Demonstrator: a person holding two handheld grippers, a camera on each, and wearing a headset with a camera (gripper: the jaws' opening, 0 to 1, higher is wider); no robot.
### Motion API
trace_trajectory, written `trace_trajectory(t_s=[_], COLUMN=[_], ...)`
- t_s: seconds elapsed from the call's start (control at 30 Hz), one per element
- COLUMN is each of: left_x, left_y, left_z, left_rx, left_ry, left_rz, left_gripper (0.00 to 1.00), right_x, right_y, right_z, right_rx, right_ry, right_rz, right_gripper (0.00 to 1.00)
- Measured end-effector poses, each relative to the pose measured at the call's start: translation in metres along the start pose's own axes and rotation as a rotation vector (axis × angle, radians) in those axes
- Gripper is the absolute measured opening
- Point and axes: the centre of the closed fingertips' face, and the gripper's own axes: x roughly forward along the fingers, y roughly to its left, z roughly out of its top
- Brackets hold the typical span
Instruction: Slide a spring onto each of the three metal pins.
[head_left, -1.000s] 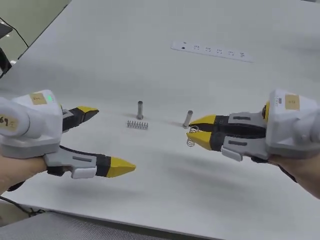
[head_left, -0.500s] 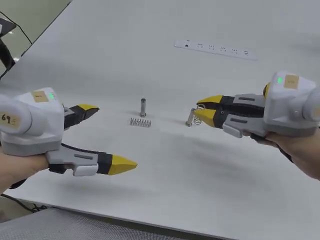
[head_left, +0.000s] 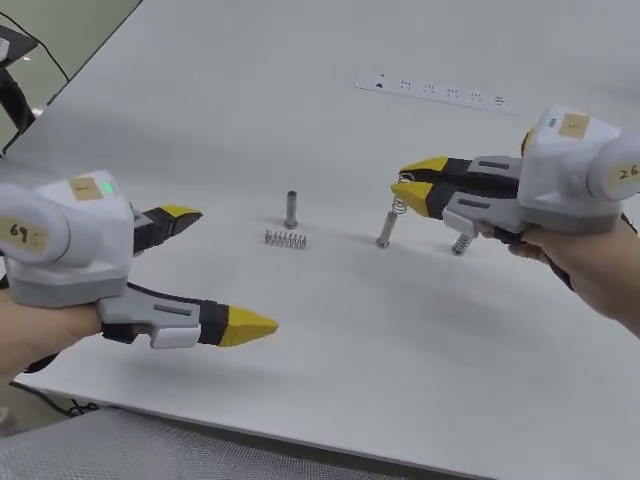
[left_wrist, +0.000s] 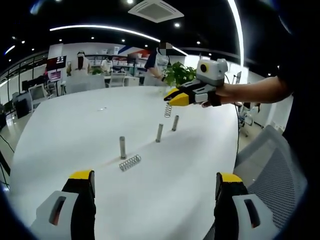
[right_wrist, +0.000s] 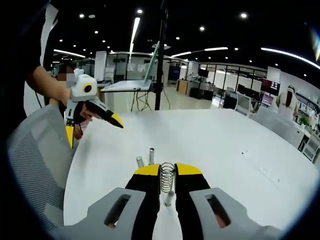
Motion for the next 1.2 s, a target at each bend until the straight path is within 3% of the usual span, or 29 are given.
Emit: trace_trajectory(t_s=[0.33,1.2], left_x=[0.0,-0.005], left_y=[0.002,0.005], left_z=[0.001,-0.005], left_rx=[-0.004,-0.017], left_ry=[-0.005,0.003], left_rz=[0.004,0.015], left_gripper=[0.98,0.98], right_x=[0.005,0.014], right_y=[-0.015,-0.015], right_z=[-0.006,-0.023], right_rx=[0.096,0.162], right_ry=[-0.023,-0.016], right_rz=[-0.034,-0.041], right_gripper=[0.08,0.08])
